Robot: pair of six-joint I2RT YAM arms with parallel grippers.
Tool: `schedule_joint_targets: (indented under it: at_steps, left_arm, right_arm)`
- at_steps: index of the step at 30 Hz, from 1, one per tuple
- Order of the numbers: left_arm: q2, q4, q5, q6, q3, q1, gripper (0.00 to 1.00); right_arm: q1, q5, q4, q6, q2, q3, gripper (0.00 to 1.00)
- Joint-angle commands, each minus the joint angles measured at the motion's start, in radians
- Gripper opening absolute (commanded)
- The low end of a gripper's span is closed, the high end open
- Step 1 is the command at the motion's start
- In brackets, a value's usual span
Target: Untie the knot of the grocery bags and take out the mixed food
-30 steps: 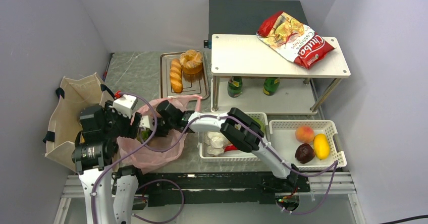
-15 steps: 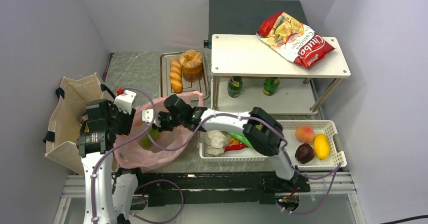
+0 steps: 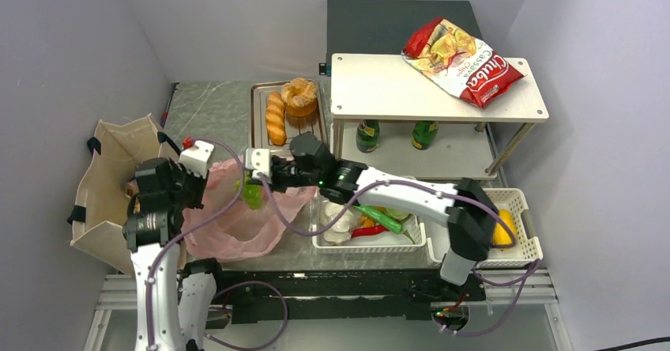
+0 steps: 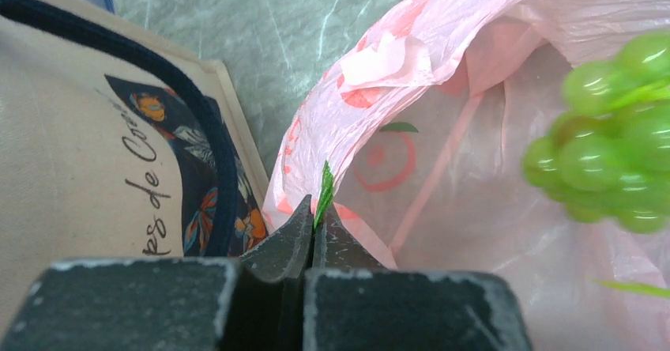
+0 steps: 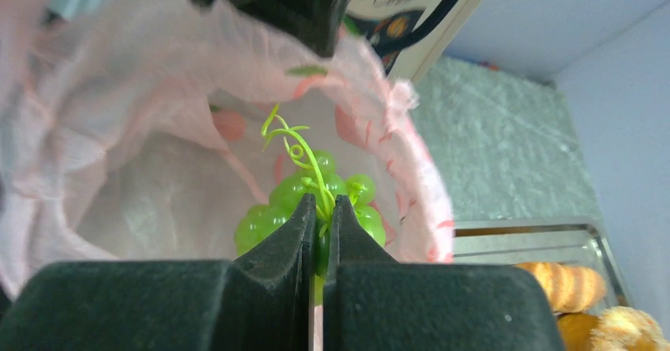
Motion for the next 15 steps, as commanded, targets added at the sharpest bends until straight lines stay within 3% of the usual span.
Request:
schedule_joint_targets:
  at_steps: [1, 8, 15]
  left_arm:
    - [-0.152, 0.169, 0.117, 0.056, -0.122, 0.005, 0.0]
    - [-0.272, 0.302, 0.314, 0.181, -0.238, 0.005, 0.0]
    - [-0.181, 0.358, 0.252, 0.167, -0.239, 0.004, 0.0]
  right_arm:
    - [-0.011, 0.014, 0.077, 0.103, -0.215, -0.017, 0.0]
    - [-0.058, 0.087, -0.126, 0.09, -0.524, -0.165, 0.0]
    - [-0.147, 0.23, -0.58, 0.027, -0.78, -0.173, 0.0]
